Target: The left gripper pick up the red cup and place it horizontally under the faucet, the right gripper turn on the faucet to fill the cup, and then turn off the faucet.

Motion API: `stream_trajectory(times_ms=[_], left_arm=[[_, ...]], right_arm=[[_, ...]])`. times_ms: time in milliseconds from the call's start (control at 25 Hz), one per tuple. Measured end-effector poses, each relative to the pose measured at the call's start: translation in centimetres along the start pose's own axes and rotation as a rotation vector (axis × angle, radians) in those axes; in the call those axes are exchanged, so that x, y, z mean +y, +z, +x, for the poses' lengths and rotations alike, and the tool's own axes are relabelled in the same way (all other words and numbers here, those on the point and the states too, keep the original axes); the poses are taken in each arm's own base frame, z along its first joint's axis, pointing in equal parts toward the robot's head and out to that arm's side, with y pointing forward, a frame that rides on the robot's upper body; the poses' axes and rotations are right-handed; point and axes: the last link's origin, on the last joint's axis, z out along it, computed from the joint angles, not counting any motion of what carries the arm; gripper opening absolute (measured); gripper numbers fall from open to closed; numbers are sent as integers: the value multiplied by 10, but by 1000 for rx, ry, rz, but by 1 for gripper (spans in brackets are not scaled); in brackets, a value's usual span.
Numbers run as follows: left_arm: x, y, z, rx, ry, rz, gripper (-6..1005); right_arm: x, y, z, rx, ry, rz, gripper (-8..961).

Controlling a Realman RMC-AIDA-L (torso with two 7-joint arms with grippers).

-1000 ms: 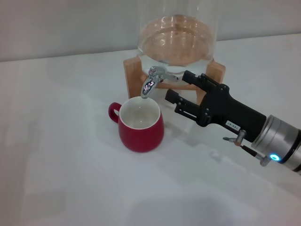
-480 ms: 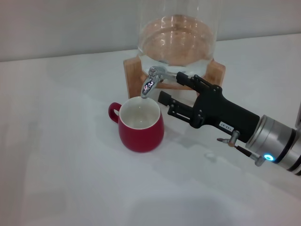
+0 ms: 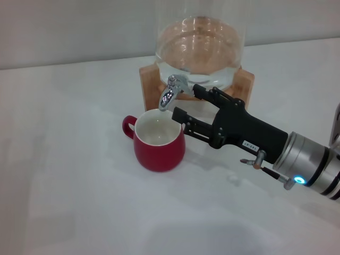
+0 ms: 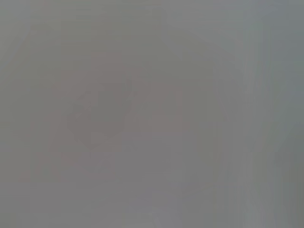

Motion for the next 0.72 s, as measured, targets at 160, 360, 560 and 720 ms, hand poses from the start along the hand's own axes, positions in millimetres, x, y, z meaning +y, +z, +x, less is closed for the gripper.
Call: stream_trajectory(times_ms=[160, 360, 560, 720], left_arm=[[0, 1, 1, 3, 0, -1, 878], [0, 1, 1, 3, 0, -1, 878], [0, 1, 0, 2, 2, -1, 878], [0, 0, 0, 1, 2, 0, 878]], right_arm=[[2, 1, 0, 1, 1, -8, 794], [5, 3, 1, 2, 5, -21, 794], [8, 5, 2, 8, 8, -32, 794], [11, 8, 2, 8, 10, -43, 794]])
